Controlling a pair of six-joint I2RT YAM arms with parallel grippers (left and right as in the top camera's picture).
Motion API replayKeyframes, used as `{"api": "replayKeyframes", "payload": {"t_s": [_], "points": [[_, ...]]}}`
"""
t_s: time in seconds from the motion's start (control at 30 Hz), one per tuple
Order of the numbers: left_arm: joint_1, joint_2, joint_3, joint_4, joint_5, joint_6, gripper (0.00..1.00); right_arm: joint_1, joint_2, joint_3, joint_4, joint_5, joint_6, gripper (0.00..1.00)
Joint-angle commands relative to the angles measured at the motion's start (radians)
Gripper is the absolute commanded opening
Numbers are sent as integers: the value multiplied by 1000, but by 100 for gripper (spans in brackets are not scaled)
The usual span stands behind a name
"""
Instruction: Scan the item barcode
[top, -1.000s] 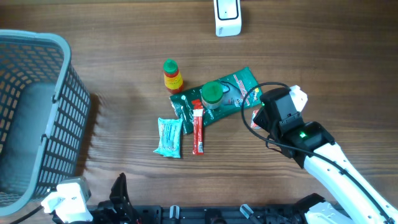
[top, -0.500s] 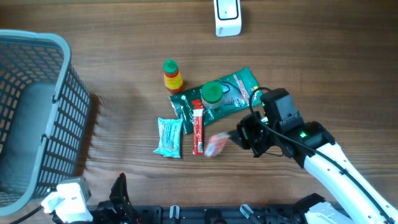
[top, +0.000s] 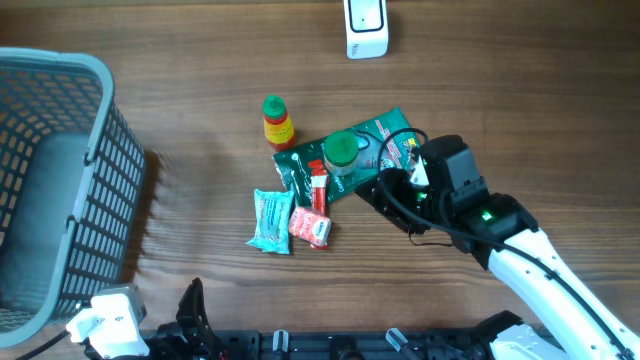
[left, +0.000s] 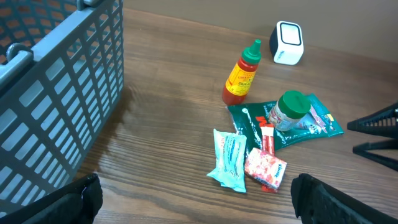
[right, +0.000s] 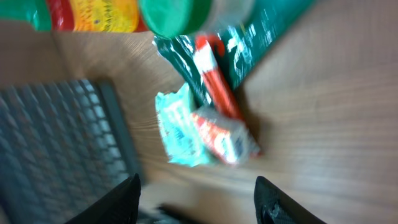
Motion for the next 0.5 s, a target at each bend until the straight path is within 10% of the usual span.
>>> {"api": "replayKeyframes", "payload": {"t_s": [0.0, 0.47], "points": [[6, -3, -6, 2, 8, 2, 100, 12, 71, 13, 36, 35, -269, 60], [6, -3, -6, 2, 8, 2, 100, 126, 461, 11, 281, -218, -188, 54]]}}
